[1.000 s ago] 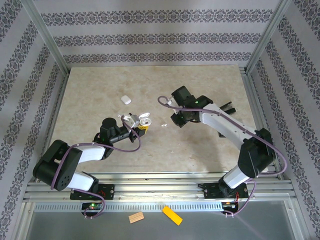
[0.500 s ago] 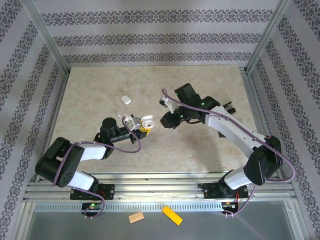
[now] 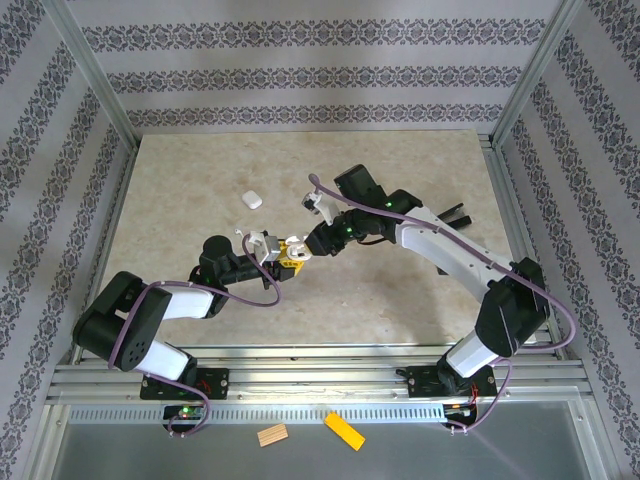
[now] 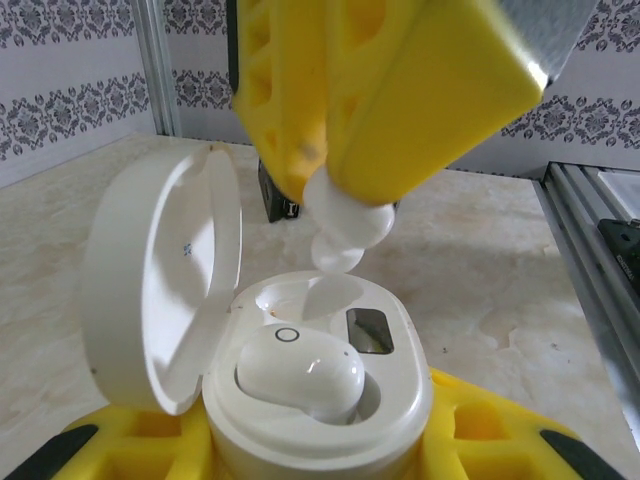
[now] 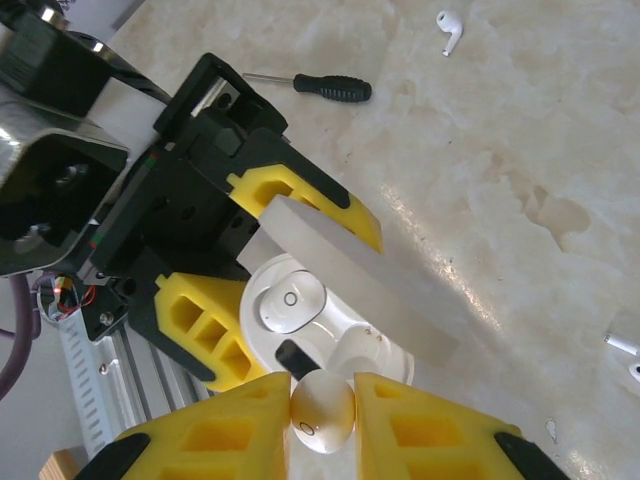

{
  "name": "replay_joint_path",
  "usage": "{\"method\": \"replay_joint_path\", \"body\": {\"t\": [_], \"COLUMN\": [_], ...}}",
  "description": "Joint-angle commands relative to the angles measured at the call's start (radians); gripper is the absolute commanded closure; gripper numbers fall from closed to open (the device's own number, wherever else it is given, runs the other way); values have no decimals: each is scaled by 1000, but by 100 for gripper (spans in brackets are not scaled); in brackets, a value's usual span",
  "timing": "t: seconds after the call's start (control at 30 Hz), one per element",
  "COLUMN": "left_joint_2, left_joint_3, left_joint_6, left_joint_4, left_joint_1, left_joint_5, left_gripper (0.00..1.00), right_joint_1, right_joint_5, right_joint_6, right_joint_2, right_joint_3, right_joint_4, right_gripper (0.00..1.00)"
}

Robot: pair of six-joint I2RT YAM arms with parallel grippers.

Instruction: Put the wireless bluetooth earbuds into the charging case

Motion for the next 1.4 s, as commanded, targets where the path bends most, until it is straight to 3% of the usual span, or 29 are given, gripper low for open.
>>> {"method": "replay_joint_path", "body": {"t": [0.0,0.7,0.93,1.13,1.37], "left_joint_2": [3,12,2,-8,-7], "left_joint_3": [16,19,25,21,16], "left_joint_6": [-30,-35,-34,-18,-1], "left_joint_4": [81,91,81,59,49], "left_joint_1": [5,4,4,4,8], "left_joint_5": [39,27,37,27,17], "left_gripper": [72,72,72,71,71], "right_joint_1": [14,8,0,-9,-30], "right_joint_5": [-12,-60,-60,-40,-5], "right_joint_6": [-5,3,11,16,34], "right_joint_2": [11,30,52,23,-45], "right_joint_3": [22,12,30,27,-20], "right_joint_4": [17,25,14,21,67], "right_gripper": [79,78,73,64,43]}}
